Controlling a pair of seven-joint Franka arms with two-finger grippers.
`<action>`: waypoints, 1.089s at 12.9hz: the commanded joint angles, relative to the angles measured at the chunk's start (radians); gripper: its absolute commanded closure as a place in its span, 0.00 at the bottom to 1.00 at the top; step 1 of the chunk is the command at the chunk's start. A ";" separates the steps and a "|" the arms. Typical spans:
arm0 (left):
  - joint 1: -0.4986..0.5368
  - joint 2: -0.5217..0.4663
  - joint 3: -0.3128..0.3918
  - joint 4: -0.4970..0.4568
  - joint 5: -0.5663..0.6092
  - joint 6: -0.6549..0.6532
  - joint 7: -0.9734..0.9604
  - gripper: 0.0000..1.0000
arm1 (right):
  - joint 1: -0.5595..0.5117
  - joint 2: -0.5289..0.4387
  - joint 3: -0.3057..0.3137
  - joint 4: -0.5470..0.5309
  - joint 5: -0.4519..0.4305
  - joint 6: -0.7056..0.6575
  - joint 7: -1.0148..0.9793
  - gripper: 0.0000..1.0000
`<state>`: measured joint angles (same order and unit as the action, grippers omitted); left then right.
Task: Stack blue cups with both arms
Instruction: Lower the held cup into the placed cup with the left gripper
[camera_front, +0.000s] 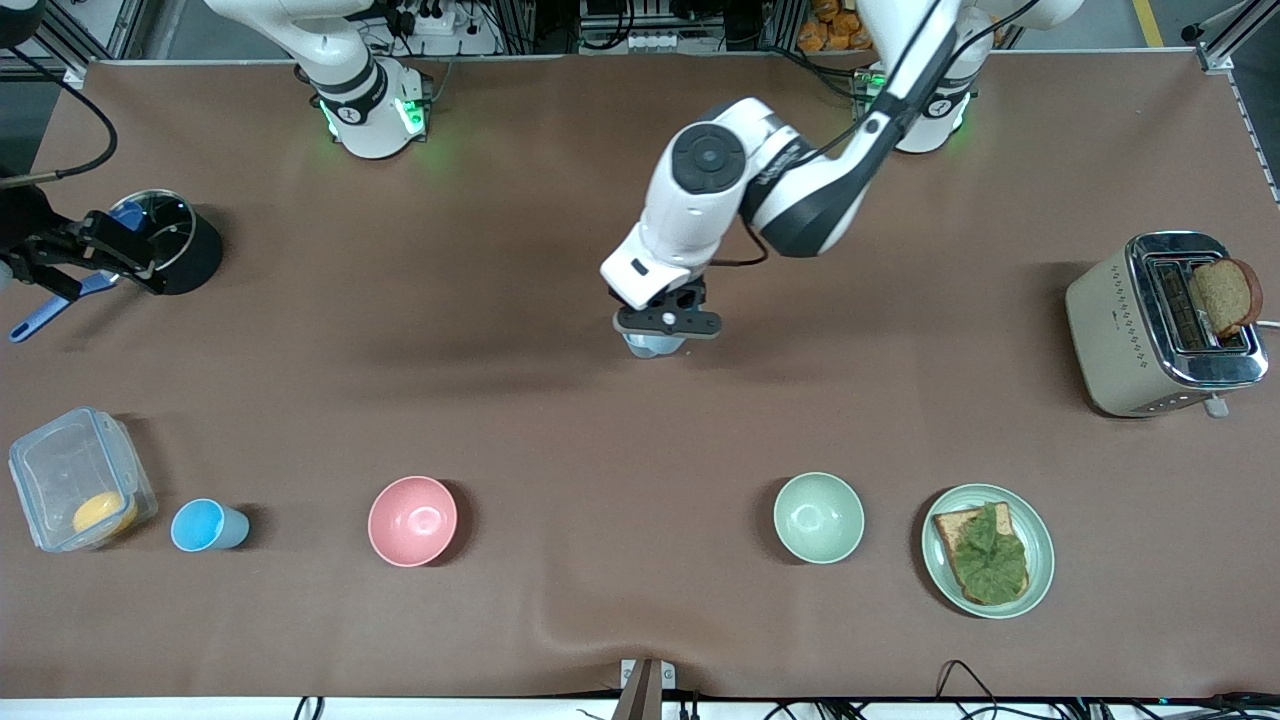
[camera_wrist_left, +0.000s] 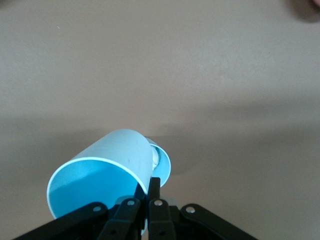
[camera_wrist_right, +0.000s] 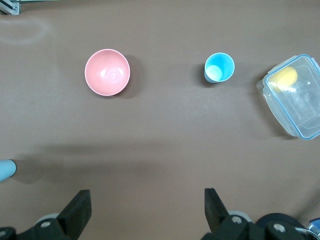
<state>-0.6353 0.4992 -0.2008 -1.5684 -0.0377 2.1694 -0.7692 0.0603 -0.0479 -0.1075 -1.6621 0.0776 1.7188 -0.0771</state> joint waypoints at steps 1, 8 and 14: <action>-0.044 0.039 0.027 0.057 0.025 -0.033 -0.074 1.00 | -0.031 -0.026 0.022 -0.016 0.014 -0.007 -0.012 0.00; -0.081 0.078 0.029 0.050 0.029 -0.023 -0.144 1.00 | -0.033 -0.027 0.020 -0.021 0.013 -0.022 -0.016 0.00; -0.087 0.094 0.029 0.053 0.025 -0.017 -0.163 0.92 | -0.046 -0.030 0.020 -0.031 0.013 -0.033 -0.012 0.00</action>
<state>-0.7087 0.5761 -0.1822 -1.5452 -0.0377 2.1604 -0.8920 0.0454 -0.0528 -0.1072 -1.6735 0.0776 1.6919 -0.0774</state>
